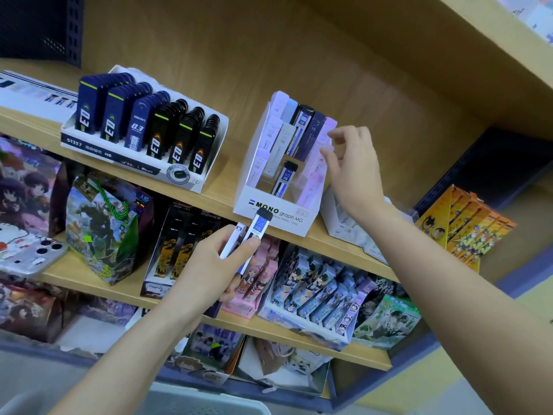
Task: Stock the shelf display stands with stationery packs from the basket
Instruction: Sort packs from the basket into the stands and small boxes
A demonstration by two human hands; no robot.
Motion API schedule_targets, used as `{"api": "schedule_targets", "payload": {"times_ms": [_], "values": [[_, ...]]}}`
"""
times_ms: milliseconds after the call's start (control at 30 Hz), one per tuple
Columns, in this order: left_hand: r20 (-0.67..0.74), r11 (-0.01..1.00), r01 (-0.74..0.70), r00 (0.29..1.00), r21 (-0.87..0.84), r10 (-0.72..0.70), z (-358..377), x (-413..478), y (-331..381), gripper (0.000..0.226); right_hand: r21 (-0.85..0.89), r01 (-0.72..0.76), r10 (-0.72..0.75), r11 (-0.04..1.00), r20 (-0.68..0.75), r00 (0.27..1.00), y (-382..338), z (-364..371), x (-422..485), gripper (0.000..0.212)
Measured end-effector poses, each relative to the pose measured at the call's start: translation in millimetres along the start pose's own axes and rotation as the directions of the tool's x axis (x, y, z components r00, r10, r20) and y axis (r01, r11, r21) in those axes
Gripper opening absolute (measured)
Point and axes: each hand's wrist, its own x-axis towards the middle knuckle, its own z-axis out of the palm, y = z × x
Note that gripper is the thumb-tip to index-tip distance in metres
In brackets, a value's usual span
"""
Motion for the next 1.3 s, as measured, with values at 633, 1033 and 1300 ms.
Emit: {"api": "schedule_targets", "payload": {"times_ms": [633,1033,1300], "values": [[-0.089,0.978,0.174,0.979,-0.112,-0.184,-8,-4,4,0.018,0.545,-0.328,0.235,0.772,0.234,0.943,-35,-15,-46,0.005],[-0.030,0.999,0.024,0.999,-0.029,-0.025,-17,-10,11,0.024,0.406,-0.200,0.146,0.892,0.159,0.976,-26,4,-30,0.009],[-0.039,1.000,0.023,0.999,0.005,-0.023,-17,-12,8,0.022,0.245,-0.118,0.053,0.962,0.254,0.966,-21,16,-30,0.013]]}}
